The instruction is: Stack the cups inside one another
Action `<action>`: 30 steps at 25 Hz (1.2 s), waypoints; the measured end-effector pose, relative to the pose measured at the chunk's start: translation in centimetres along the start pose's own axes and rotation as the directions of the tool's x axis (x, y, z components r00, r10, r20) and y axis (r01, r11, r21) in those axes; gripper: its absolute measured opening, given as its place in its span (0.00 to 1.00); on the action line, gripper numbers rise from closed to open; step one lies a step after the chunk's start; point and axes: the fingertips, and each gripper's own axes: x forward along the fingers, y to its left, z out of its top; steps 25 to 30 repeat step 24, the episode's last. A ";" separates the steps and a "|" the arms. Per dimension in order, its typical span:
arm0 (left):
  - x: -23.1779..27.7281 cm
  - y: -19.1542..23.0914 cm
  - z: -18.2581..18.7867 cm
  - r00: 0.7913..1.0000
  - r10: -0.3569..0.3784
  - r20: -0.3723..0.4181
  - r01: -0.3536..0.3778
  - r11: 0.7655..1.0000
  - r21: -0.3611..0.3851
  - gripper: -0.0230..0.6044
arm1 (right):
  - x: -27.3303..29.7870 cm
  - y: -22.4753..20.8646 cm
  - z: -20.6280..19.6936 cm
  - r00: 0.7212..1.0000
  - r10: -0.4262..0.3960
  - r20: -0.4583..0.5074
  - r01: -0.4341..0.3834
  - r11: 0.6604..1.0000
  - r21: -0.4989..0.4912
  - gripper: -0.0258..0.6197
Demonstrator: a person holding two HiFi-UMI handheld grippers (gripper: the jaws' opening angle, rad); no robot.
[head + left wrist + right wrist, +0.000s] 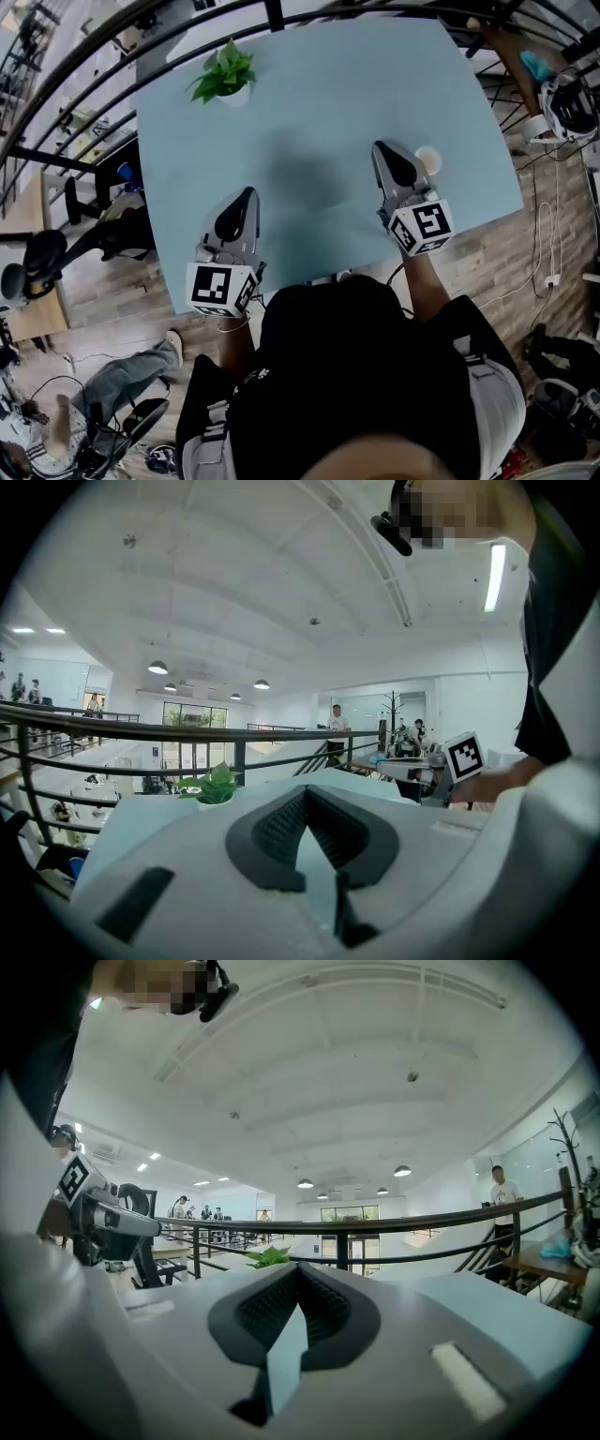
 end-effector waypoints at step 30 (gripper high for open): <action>-0.3 2.0 -0.5 1.000 0.003 0.010 -0.002 1.000 -0.027 0.01 | 1.2 1.6 -0.2 1.000 0.018 -0.022 -0.018 1.000 -0.001 0.05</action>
